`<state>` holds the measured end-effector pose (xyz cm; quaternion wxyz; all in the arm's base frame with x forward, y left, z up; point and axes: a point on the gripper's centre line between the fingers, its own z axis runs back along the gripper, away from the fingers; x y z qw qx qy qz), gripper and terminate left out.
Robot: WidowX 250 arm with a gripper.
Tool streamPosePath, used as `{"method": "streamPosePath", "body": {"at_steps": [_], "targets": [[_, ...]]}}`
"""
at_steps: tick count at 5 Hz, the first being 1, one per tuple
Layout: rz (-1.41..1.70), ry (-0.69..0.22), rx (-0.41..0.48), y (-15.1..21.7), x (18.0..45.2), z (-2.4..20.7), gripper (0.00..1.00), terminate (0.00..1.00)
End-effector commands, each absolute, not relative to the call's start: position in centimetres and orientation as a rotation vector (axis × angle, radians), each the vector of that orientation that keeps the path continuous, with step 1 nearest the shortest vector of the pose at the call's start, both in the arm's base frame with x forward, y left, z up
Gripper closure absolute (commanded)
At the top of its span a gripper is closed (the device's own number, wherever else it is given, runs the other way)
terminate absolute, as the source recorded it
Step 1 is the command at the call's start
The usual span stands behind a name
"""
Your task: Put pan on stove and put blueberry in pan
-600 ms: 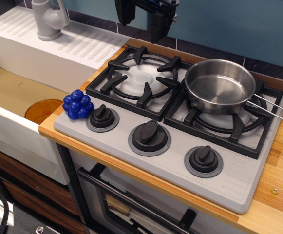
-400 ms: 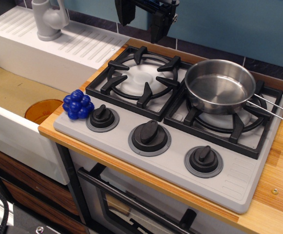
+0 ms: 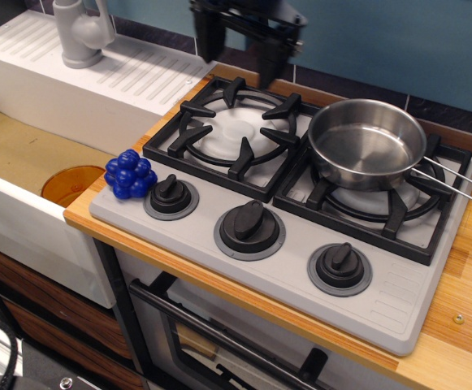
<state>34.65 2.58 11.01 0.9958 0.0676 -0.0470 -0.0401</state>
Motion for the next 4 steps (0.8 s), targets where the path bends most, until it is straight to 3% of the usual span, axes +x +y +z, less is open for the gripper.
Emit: {"method": "streamPosePath", "body": {"at_steps": [1,4], "targets": [[-0.044,-0.184,0.128,-1.0,36.1,13.6,0.00,0.00],[-0.044,-0.252,0.127,-3.0,37.0,10.4,0.00,0.00]]}}
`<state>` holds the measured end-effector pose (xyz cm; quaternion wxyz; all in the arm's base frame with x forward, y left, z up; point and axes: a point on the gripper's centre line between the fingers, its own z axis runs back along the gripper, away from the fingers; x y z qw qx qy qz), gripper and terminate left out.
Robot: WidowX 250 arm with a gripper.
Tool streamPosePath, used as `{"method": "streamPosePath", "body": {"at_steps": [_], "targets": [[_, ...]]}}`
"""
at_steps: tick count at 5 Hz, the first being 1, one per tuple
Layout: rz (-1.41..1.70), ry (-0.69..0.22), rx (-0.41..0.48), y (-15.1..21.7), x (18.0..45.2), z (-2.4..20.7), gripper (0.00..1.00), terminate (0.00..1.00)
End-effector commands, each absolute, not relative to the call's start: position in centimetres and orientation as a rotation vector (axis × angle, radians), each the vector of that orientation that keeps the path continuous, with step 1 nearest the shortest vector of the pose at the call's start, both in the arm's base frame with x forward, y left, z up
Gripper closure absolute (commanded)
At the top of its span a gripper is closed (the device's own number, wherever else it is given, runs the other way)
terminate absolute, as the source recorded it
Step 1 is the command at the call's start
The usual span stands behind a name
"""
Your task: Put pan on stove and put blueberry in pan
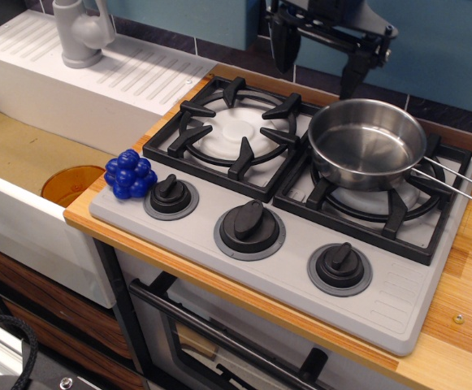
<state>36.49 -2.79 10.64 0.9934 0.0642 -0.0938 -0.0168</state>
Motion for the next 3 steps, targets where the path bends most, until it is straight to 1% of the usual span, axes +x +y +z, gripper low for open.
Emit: {"method": "streamPosePath", "body": {"at_steps": [1,2,3], "targets": [[-0.042,-0.262,0.133,-3.0,36.9,9.2,0.00,0.00],[-0.038,-0.260,0.130,-3.3,36.5,8.4,0.00,0.00],[-0.038,-0.273,0.109,-3.4,36.3,7.2,0.00,0.00]]}}
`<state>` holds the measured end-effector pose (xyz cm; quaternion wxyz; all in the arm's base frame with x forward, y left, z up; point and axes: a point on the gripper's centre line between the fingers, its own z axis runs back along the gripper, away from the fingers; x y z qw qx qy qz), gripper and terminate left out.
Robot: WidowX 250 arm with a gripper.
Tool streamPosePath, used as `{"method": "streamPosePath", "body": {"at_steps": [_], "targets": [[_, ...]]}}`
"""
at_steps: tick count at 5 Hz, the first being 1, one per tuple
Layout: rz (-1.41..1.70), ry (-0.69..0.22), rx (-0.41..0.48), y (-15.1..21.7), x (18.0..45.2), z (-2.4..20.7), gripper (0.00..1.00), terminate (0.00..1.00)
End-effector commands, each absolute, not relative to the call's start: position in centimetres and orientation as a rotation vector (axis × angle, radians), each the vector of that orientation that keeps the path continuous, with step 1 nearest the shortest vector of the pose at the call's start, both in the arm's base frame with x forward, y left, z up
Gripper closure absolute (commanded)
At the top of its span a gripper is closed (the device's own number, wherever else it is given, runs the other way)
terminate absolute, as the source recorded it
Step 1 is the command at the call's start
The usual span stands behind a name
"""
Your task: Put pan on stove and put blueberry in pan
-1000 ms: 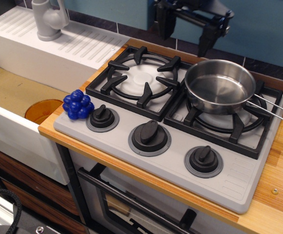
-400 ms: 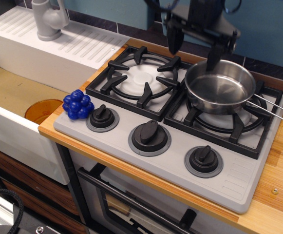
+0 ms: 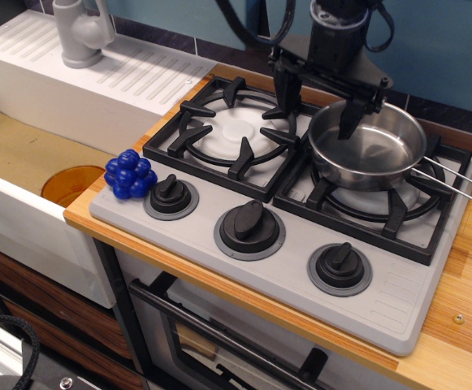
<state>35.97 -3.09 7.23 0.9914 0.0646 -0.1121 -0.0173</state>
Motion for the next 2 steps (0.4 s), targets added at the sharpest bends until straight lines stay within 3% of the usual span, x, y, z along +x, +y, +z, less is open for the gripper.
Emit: {"method": "streamPosePath", "body": {"at_steps": [1,2], "targets": [[-0.048,-0.286,0.090,-3.2,36.5,5.7,0.00,0.00],[-0.057,-0.302,0.071,-2.8,36.9,4.6,0.00,0.00]]}}
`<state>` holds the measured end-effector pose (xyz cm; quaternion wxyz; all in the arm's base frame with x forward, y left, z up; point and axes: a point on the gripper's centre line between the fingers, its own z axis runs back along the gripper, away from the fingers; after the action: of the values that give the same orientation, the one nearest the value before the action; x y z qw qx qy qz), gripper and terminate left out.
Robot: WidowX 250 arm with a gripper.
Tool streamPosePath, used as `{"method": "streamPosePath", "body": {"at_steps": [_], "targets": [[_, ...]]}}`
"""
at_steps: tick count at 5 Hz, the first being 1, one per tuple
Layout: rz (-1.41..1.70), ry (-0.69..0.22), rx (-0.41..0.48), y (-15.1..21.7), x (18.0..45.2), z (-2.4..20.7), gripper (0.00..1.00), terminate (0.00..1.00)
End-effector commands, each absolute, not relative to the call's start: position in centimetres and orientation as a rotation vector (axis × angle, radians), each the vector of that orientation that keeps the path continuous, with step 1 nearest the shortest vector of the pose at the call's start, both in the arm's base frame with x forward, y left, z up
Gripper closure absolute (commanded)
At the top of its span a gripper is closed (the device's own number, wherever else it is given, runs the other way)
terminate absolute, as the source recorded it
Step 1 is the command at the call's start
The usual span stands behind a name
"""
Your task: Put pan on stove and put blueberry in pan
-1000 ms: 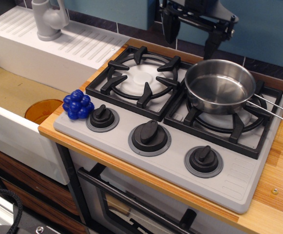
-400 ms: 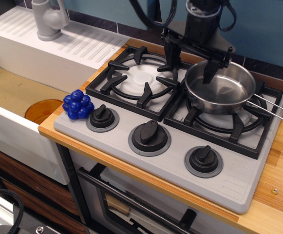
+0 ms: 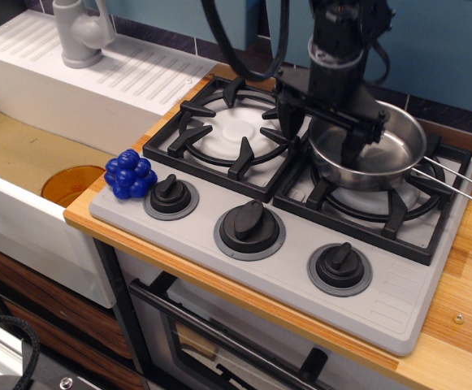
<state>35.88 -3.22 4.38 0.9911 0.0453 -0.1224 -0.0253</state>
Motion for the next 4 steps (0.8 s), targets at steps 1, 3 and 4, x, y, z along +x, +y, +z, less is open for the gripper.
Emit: {"method": "streamPosePath", "body": {"at_steps": [1,3,4], "targets": [[-0.058,-0.290,0.084,-2.8,37.1,4.2,1.00,0.00],[-0.047,-0.275,0.096,-3.1,37.2,4.9,1.00,0.00],[-0.038,-0.263,0.111,-3.3,37.1,5.7,1.00,0.00]]}}
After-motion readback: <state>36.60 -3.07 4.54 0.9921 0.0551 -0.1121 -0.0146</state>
